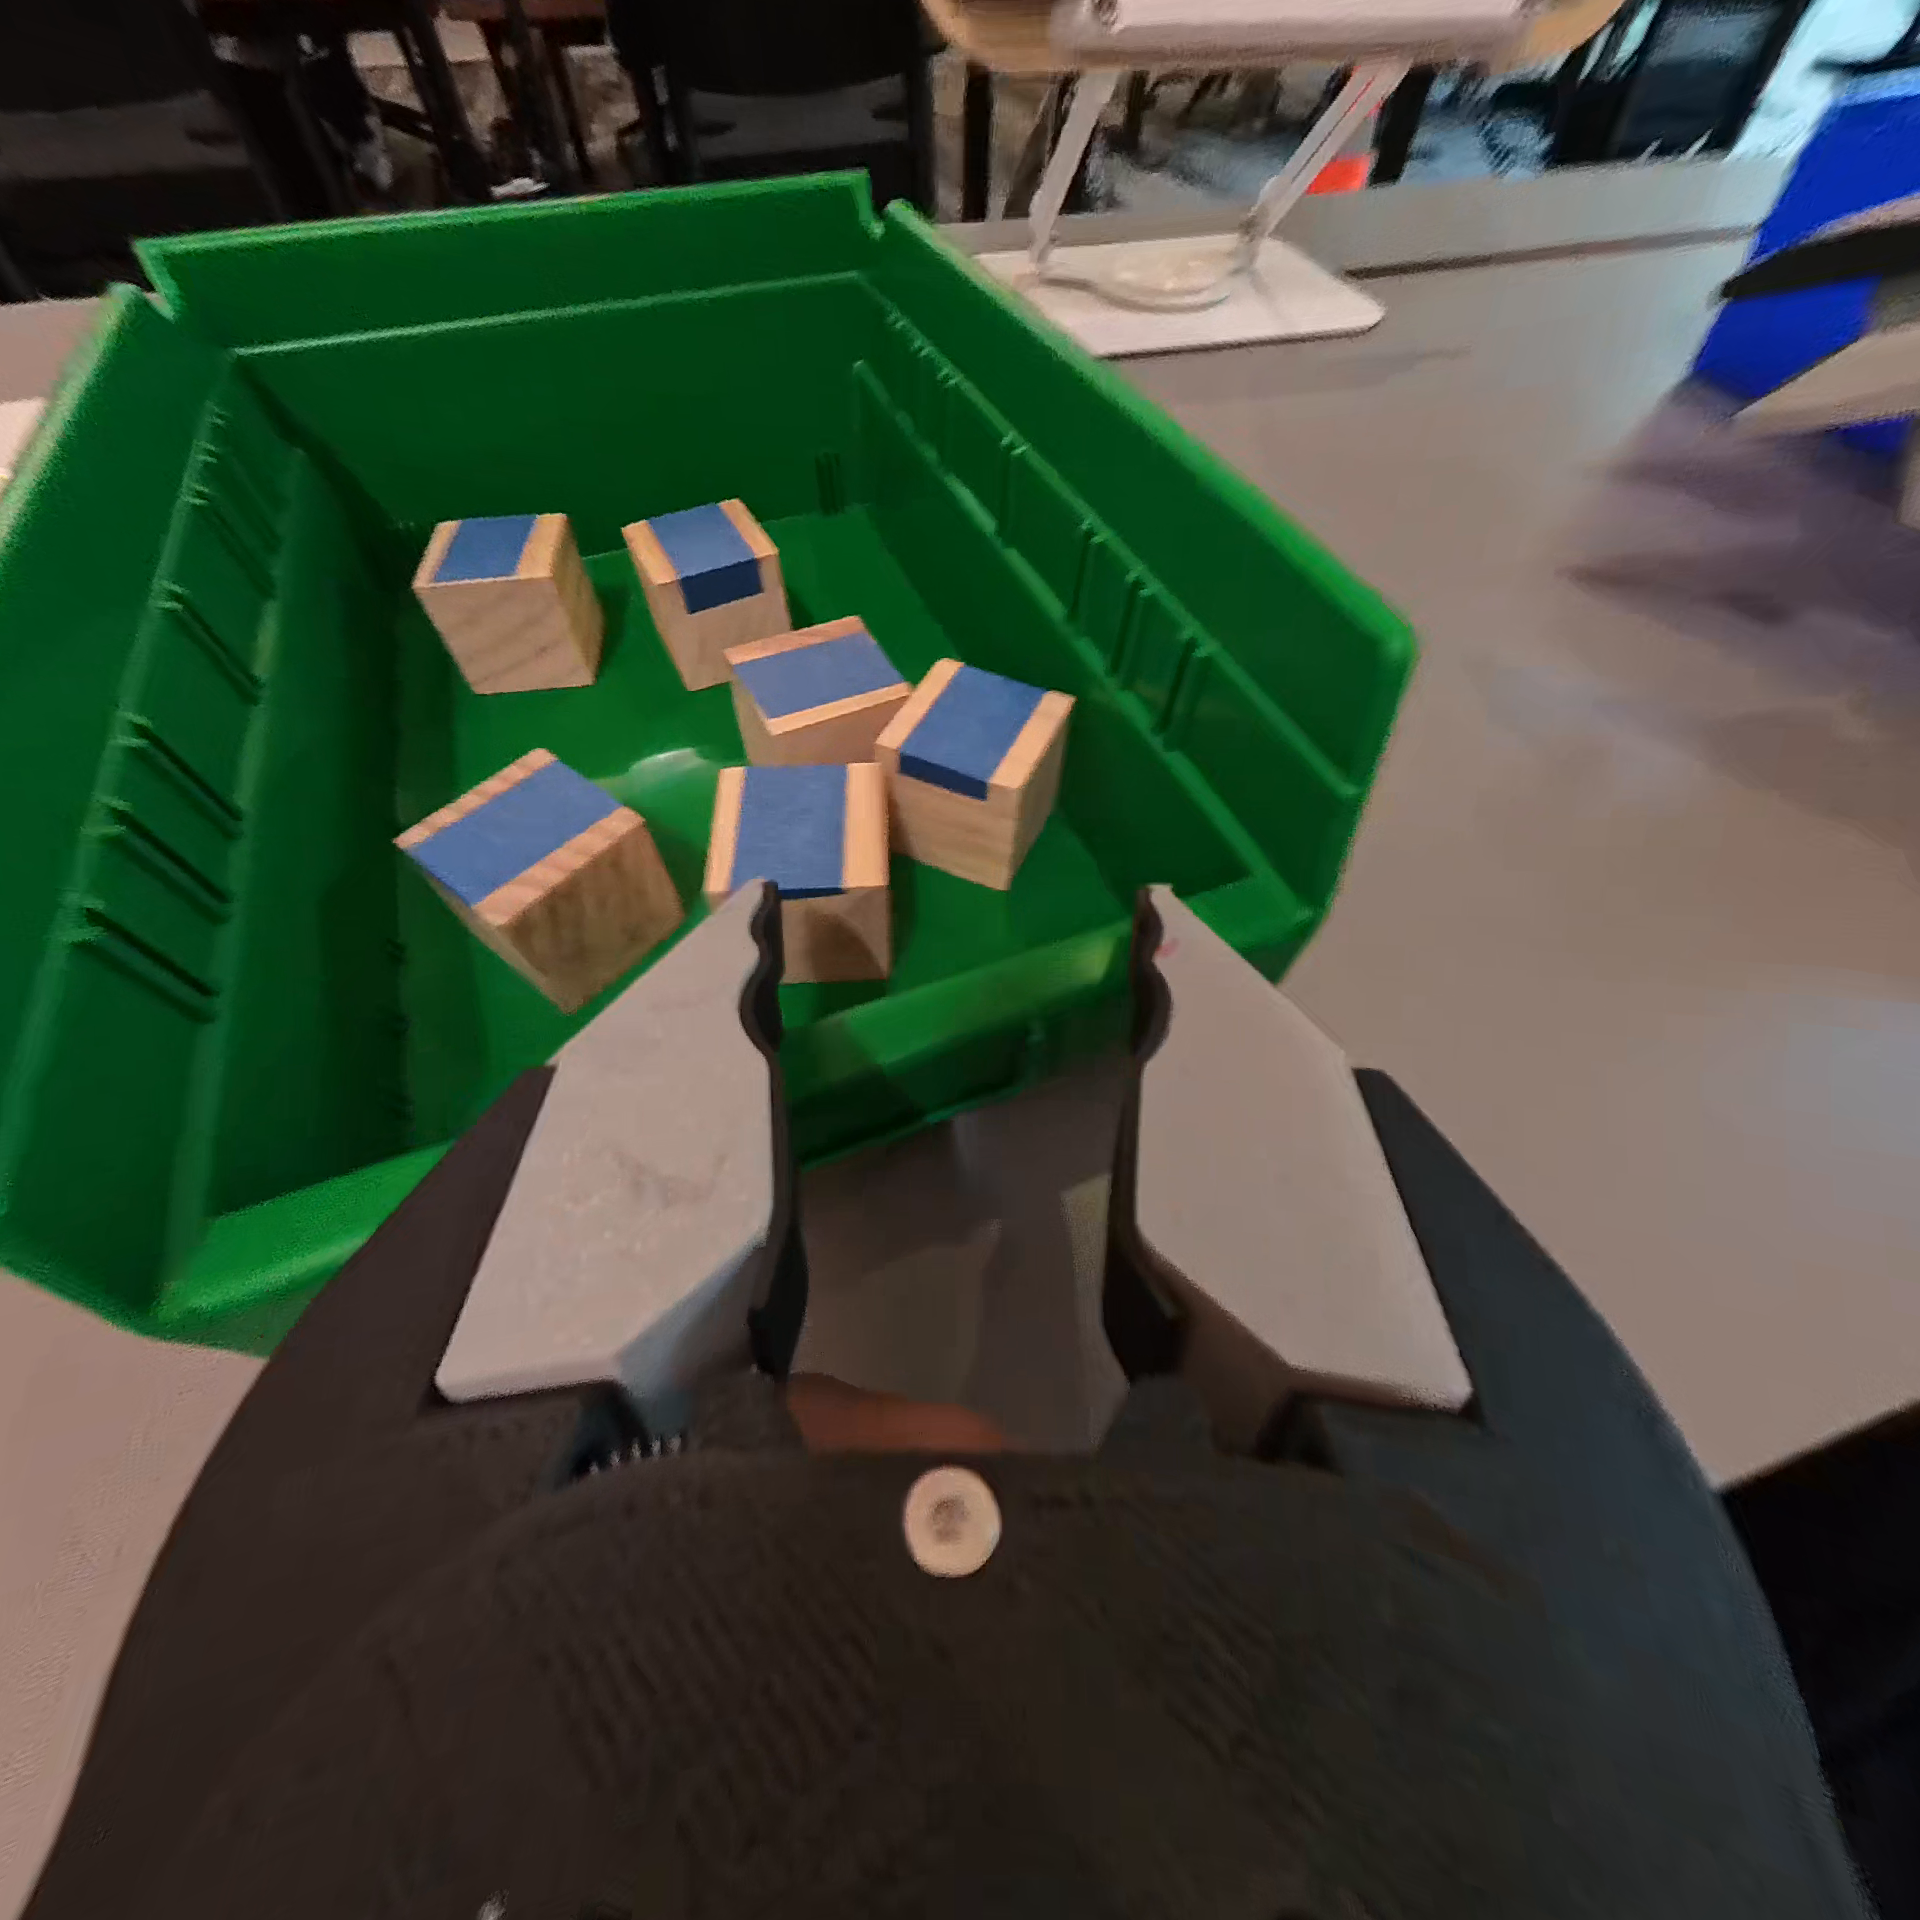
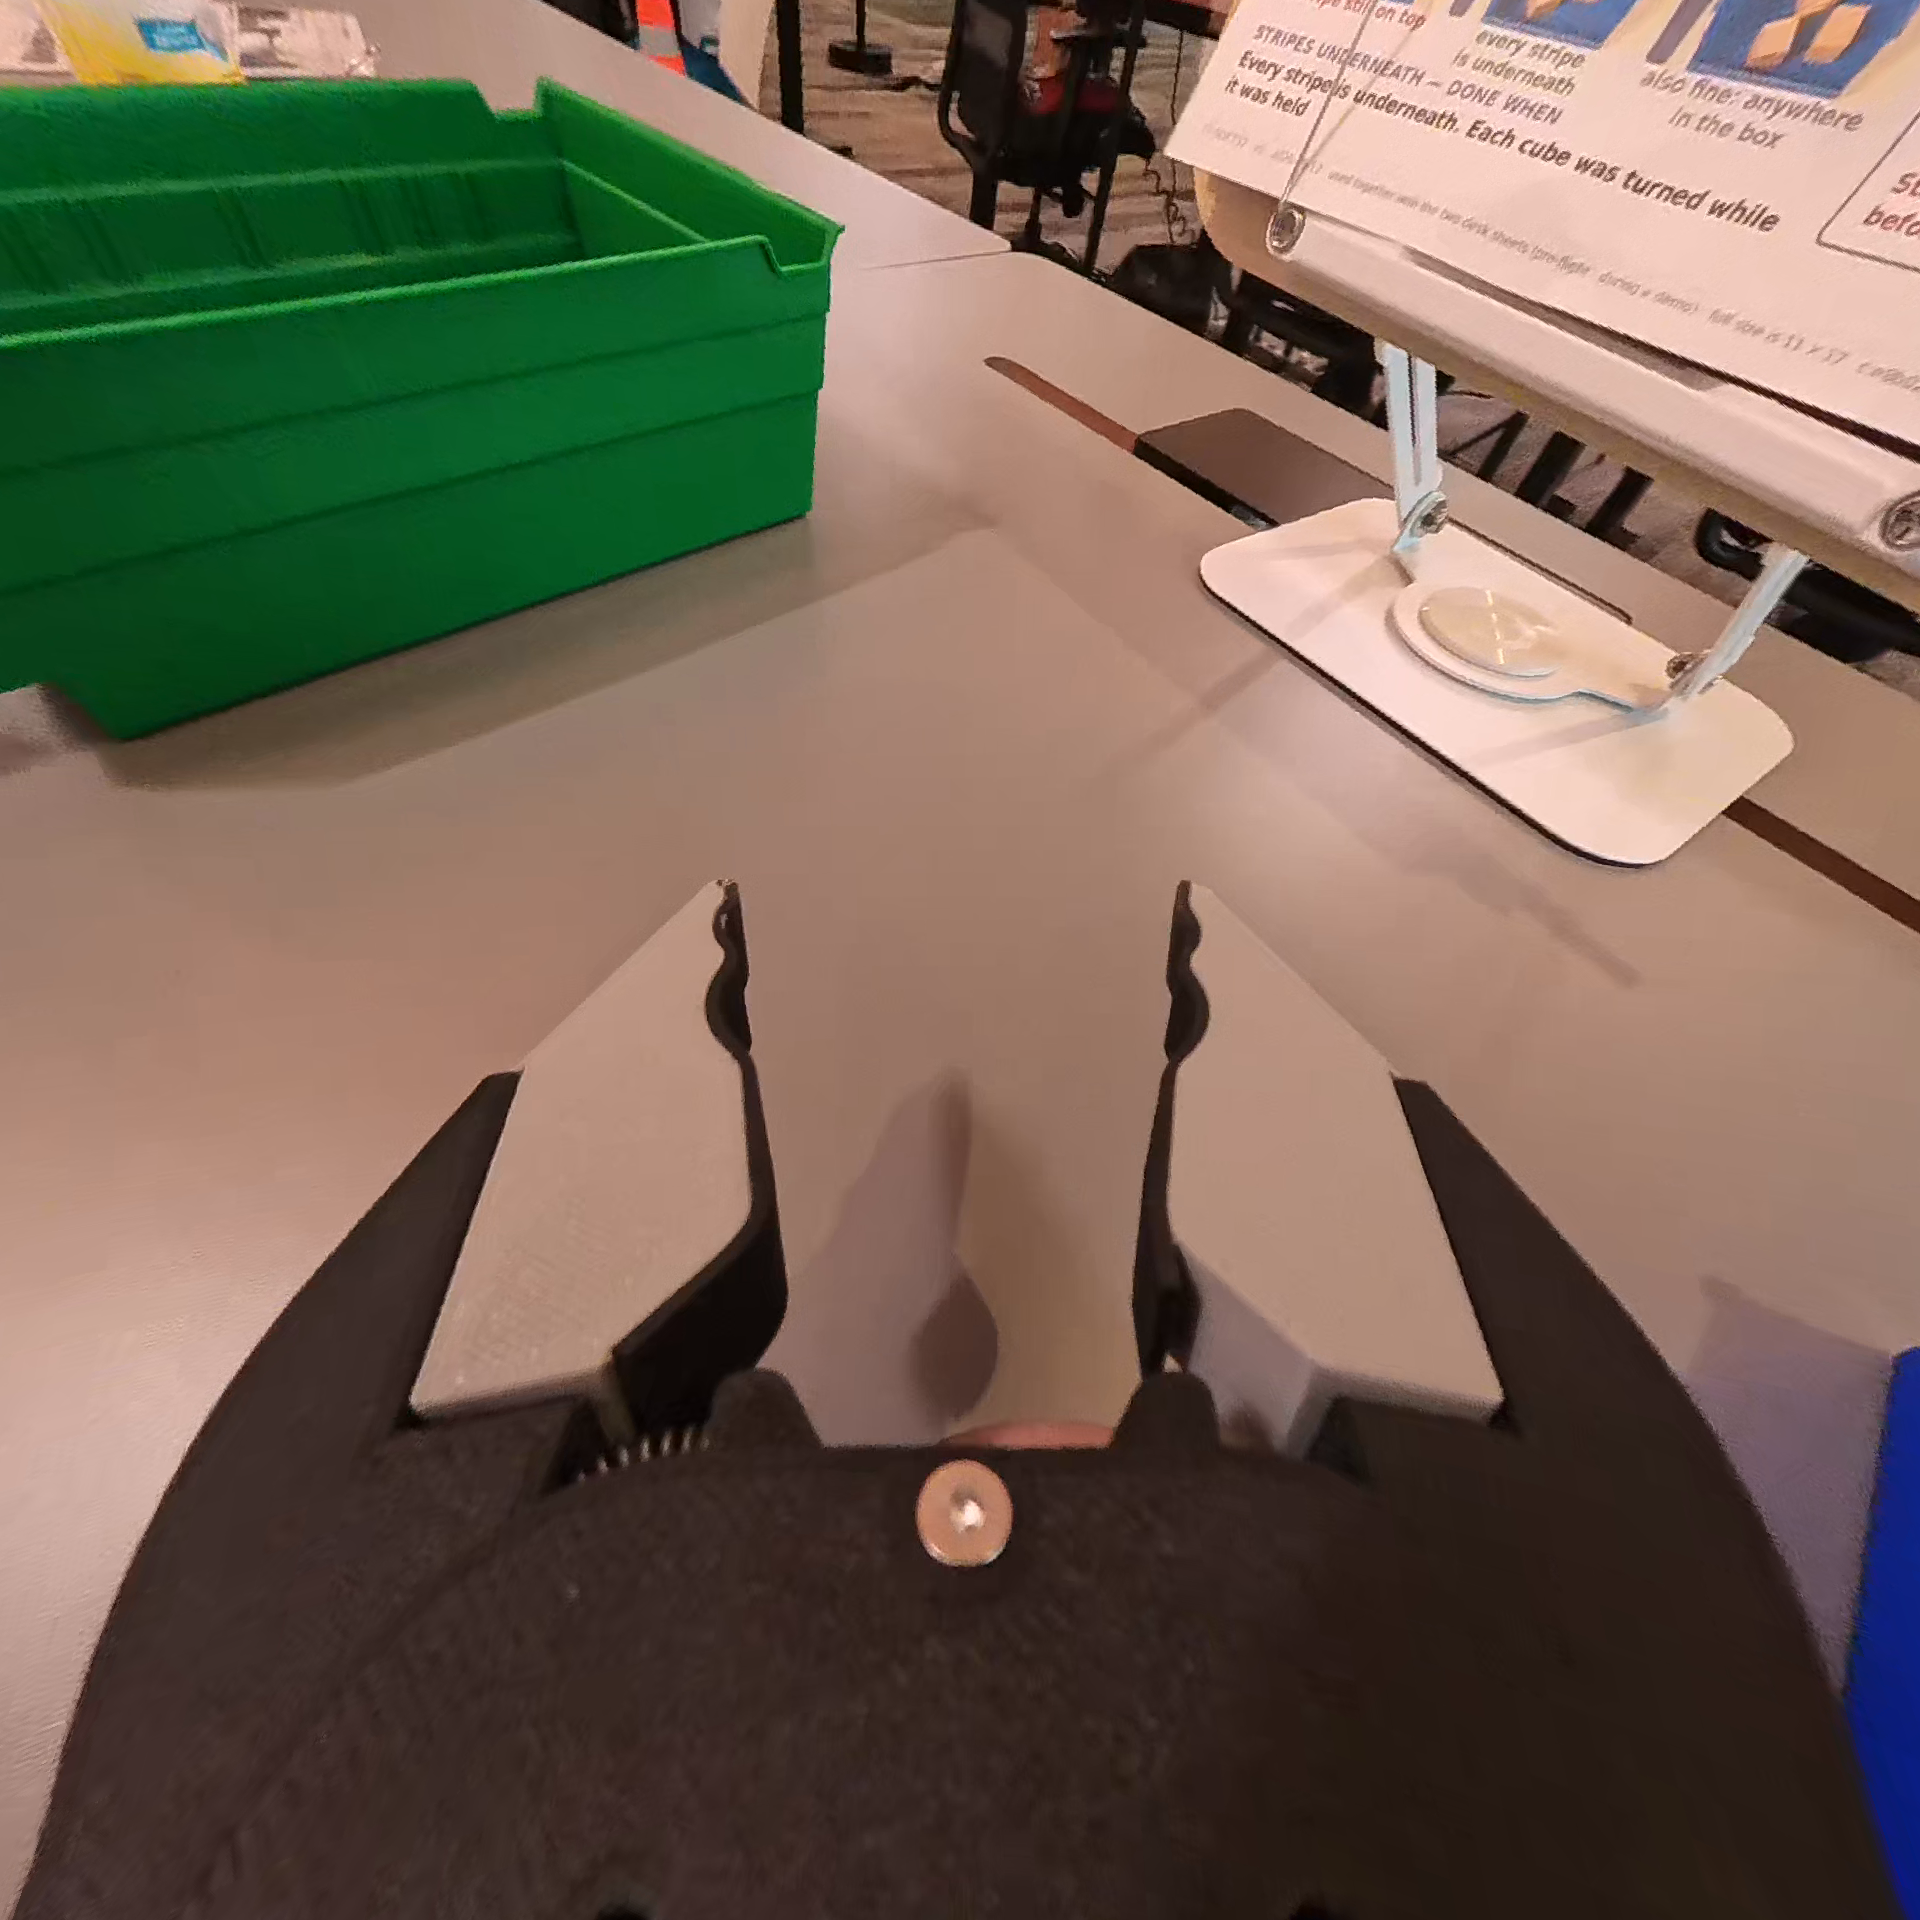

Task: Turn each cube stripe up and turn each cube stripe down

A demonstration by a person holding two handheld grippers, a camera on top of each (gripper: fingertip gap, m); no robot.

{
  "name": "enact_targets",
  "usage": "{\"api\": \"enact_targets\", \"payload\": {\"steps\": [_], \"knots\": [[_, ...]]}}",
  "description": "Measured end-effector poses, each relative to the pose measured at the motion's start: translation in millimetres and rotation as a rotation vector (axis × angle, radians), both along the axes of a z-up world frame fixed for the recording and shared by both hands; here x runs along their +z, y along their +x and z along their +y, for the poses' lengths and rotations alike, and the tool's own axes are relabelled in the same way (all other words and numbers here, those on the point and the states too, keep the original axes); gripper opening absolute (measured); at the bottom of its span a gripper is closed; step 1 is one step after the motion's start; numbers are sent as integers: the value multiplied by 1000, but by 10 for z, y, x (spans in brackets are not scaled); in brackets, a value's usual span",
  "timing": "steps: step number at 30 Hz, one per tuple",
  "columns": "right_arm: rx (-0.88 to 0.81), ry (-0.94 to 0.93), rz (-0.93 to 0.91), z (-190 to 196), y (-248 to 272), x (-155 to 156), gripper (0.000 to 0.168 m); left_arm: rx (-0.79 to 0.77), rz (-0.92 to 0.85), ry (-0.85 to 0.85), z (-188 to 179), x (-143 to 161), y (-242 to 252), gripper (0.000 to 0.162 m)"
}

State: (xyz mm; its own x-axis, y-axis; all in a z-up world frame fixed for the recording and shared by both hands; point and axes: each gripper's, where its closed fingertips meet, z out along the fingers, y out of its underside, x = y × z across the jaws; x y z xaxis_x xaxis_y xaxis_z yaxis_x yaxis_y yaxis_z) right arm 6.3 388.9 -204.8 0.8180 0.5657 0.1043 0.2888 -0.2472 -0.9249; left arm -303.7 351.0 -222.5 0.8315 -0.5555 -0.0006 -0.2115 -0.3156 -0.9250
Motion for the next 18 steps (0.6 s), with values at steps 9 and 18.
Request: {"api": "enact_targets", "payload": {"steps": [9, 18], "knots": [[24, 11, 43, -155, -25, -77, 80, -85, -434, -25, -500, 434, 333, 71], [-31, 19, 102, -126, 134, -23, 78, -63, -386, 12, -705, 460, 338, 71]]}}
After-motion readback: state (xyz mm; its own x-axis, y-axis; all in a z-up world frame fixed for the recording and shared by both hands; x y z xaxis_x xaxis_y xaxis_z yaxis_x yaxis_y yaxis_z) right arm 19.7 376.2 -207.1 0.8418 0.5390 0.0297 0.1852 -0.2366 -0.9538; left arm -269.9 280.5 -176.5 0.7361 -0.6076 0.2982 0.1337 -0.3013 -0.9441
